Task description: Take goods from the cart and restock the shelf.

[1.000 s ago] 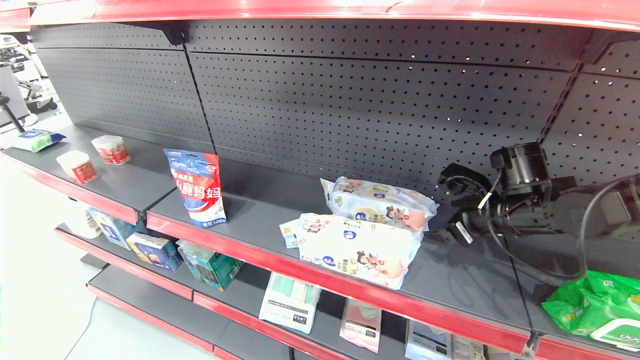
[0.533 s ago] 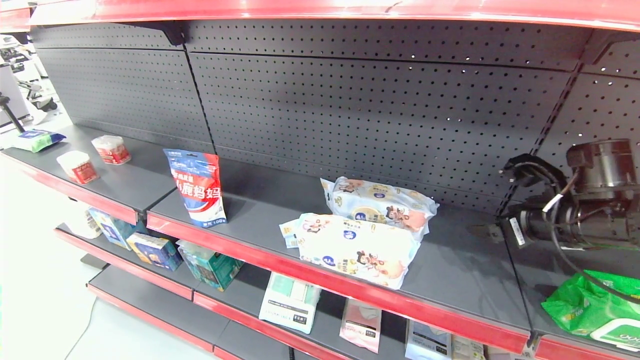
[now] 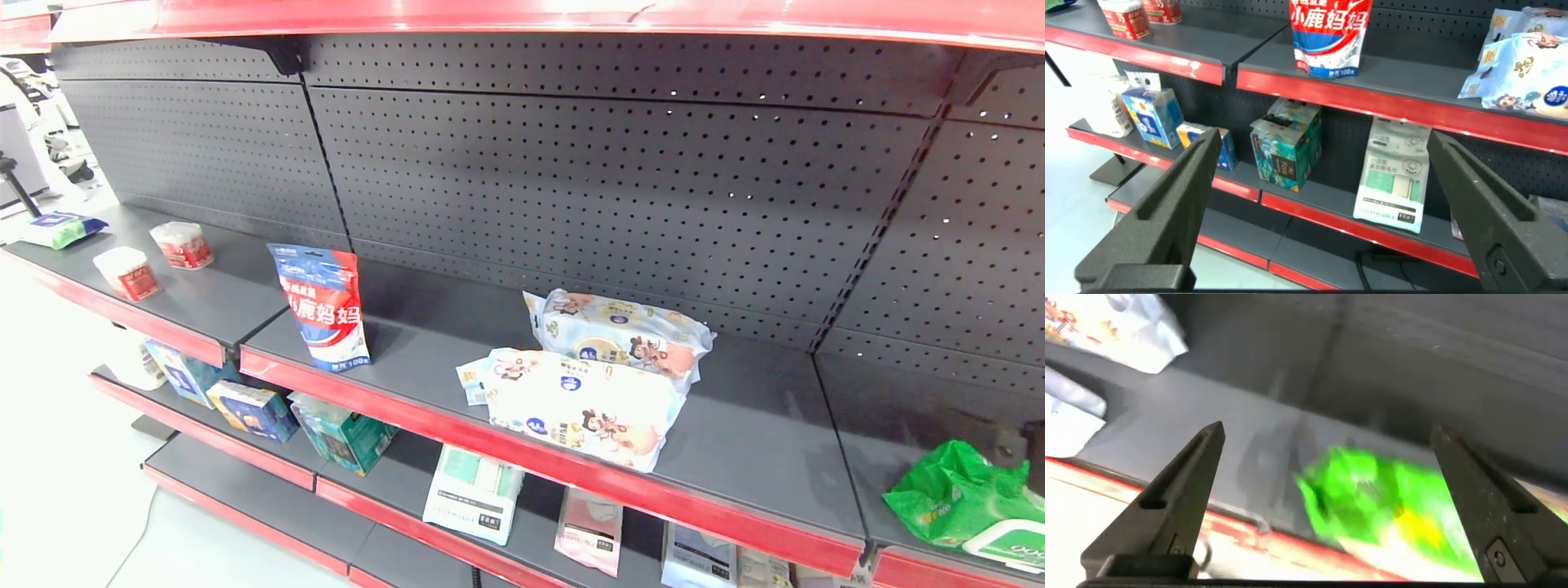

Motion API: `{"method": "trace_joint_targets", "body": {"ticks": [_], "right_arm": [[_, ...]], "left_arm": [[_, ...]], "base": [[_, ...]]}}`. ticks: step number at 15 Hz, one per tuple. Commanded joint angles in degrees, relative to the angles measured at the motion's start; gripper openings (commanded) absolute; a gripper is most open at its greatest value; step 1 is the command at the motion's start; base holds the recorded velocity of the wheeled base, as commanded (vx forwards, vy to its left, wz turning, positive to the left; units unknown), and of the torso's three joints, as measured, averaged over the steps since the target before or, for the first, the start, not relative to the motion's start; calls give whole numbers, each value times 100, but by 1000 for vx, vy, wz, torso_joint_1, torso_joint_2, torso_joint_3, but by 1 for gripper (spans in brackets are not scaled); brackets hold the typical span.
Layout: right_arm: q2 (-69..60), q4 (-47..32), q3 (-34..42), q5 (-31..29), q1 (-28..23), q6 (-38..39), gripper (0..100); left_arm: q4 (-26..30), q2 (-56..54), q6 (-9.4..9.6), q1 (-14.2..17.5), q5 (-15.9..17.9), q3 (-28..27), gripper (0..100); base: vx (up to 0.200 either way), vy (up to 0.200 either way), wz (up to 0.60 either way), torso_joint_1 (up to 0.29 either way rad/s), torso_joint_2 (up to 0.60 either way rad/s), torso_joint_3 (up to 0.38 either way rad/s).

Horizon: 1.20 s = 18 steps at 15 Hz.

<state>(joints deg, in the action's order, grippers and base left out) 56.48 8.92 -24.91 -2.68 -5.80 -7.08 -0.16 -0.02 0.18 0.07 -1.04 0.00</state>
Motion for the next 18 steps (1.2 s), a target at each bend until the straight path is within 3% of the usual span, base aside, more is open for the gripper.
{"method": "trace_joint_targets", "body": {"ticks": [1, 2, 7, 11, 13, 18], "right_arm": [[-2484, -216, 1084, 110, -290, -30, 100], [-3380, -233, 1550, 488, -299, -21, 100], [-5147, -629, 2447, 224, -281, 58, 100], [-5068, -910, 2473, 312, -202, 656, 100], [-5208, -910, 2473, 356, 712, 629, 100], [-5648, -901, 2473, 57, 580, 629, 100]], "left_arm": [[-11, 2, -1, 1, -2, 0, 100], [-2, 2, -1, 1, -2, 0, 100], [-2, 2, -1, 1, -2, 0, 100], [-2, 2, -1, 1, -2, 0, 100], [-2, 2, -1, 1, -2, 0, 100], [-11, 2, -1, 1, 25, 0, 100]], "base": [[0, 0, 0, 0, 0, 0], [0, 0, 0, 0, 0, 0], [0, 0, 0, 0, 0, 0], [0, 0, 0, 0, 0, 0], [0, 0, 0, 0, 0, 0], [0, 0, 0, 0, 0, 0]]}}
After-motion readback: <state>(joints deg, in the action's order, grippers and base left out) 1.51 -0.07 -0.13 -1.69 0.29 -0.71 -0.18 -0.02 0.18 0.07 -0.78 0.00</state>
